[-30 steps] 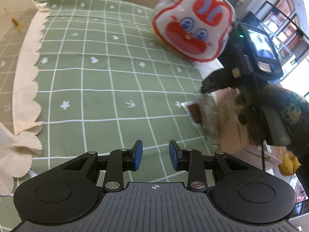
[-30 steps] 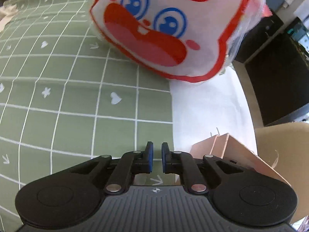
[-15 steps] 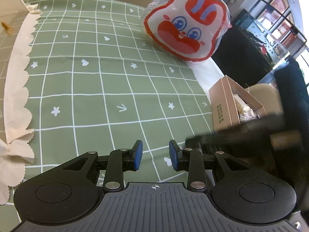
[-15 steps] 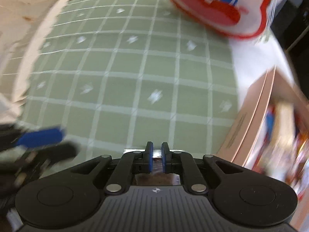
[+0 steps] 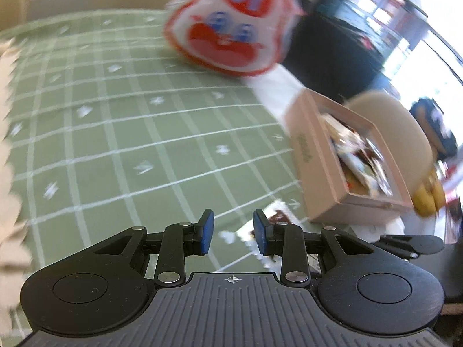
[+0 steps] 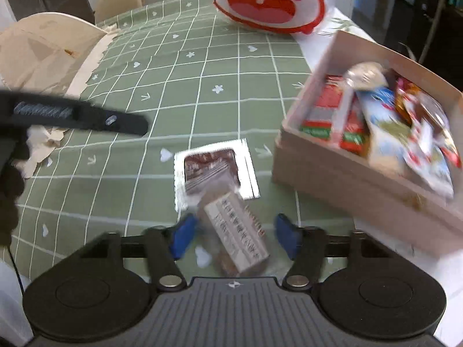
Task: Organize snacks
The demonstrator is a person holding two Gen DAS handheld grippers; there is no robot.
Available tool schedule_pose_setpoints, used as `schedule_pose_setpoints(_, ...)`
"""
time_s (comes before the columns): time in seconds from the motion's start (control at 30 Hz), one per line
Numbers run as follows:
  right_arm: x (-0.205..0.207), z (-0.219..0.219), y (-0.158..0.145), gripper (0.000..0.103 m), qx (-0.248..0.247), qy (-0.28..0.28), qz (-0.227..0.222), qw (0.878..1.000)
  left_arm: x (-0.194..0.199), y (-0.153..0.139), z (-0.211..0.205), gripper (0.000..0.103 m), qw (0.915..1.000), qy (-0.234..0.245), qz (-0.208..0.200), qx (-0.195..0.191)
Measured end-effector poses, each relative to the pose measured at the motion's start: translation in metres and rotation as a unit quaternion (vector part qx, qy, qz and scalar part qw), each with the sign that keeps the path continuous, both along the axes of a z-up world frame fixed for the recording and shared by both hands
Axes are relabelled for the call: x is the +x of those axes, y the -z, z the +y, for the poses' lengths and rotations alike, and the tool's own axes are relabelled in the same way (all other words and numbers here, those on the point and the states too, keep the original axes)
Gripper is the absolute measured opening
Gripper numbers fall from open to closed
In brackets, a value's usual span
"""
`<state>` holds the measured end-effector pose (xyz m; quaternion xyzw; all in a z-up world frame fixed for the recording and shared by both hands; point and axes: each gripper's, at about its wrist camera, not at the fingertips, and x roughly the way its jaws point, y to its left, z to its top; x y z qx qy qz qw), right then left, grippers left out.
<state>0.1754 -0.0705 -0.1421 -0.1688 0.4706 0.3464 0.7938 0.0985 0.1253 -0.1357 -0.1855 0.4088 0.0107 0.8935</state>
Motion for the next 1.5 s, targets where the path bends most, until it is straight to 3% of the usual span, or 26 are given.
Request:
schedule_pose_setpoints(0.13,-0.021,-0.03,-0.002,0.031,0.014,0.046,-0.001,0.999,0.017,0.006,-0.026,0.034,0.9957,0.085,0.0,0.037)
schedule_pose_setpoints(0.2,-0.026,-0.052,-0.002,0.027,0.03,0.086,0.004,0.996,0.024,0.011,-0.038,0.034,0.9914,0.114,0.004,0.064)
schedule_pose_setpoints(0.27,-0.029,-0.074,-0.003,0.025,0.045,0.13,0.004,0.99,0.031,0.015,-0.046,0.034,0.9879,0.126,0.006,0.09)
schedule_pose_setpoints(0.37,-0.043,-0.103,-0.002,0.025,0.064,0.188,-0.003,0.98,0.041,0.02,-0.051,0.034,0.986,0.135,0.006,0.098)
schedule_pose_setpoints(0.47,-0.06,-0.121,0.008,0.042,0.088,0.228,-0.014,0.97,0.047,0.026,-0.057,0.034,0.9848,0.15,0.014,0.087)
schedule_pose_setpoints(0.6,-0.087,-0.125,0.014,0.064,0.117,0.24,-0.039,0.963,0.035,0.029,-0.074,0.034,0.9751,0.196,0.016,0.103)
schedule_pose_setpoints(0.87,-0.092,-0.113,0.016,0.081,0.11,0.231,-0.06,0.965,0.002,0.025,-0.094,0.034,0.9676,0.208,0.024,0.14)
schedule_pose_setpoints(1.1,-0.101,-0.103,0.02,0.086,0.082,0.214,-0.087,0.97,-0.018,0.021,-0.112,0.034,0.9528,0.236,0.03,0.189)
schedule_pose_setpoints(1.3,-0.109,-0.094,0.024,0.091,0.054,0.194,-0.112,0.973,-0.019,0.024,-0.115,0.035,0.9516,0.24,0.035,0.188)
schedule_pose_setpoints(1.5,-0.111,-0.09,0.029,0.103,0.041,0.19,-0.124,0.973,-0.018,0.025,-0.117,0.044,0.9521,0.259,0.037,0.159)
